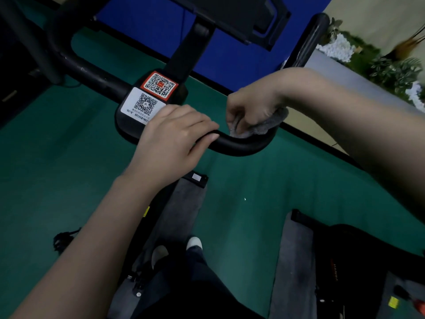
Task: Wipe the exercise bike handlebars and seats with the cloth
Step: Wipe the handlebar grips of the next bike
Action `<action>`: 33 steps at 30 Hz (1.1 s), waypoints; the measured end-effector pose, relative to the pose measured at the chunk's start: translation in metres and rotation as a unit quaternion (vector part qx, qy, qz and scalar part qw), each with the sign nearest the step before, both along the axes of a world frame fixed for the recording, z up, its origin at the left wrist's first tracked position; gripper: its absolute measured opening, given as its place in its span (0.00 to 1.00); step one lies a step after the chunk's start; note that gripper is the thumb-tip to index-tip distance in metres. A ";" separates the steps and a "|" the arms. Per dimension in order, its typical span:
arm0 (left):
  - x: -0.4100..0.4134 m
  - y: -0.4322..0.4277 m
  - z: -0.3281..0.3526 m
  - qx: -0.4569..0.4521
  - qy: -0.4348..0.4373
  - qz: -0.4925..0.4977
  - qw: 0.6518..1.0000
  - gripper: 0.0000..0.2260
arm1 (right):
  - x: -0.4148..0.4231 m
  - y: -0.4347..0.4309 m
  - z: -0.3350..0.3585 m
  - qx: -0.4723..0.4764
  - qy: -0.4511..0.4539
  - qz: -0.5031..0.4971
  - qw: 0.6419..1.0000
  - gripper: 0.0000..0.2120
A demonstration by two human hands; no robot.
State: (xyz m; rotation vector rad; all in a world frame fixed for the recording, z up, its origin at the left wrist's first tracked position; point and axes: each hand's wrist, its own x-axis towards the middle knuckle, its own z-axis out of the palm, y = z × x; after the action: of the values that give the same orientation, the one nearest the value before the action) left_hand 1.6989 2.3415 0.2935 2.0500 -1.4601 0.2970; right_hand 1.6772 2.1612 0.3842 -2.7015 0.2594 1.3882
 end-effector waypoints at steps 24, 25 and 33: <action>-0.023 -0.030 -0.010 -0.022 -0.003 0.023 0.999 0.12 | -0.090 0.065 -0.100 0.264 -0.667 -0.684 0.133 0.11; -0.023 -0.031 -0.010 -0.025 -0.005 0.024 0.999 0.12 | -0.091 0.071 -0.102 0.289 -0.651 -0.691 0.121 0.11; -0.023 -0.032 -0.013 -0.028 -0.021 0.024 0.999 0.12 | -0.094 0.079 -0.106 0.554 -0.424 -0.716 -0.008 0.13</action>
State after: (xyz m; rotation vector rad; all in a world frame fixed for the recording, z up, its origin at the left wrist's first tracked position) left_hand 1.6758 2.3100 0.2810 2.0472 -1.4116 0.3980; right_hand 1.5836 2.2398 0.2779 -0.2081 0.7603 -0.7687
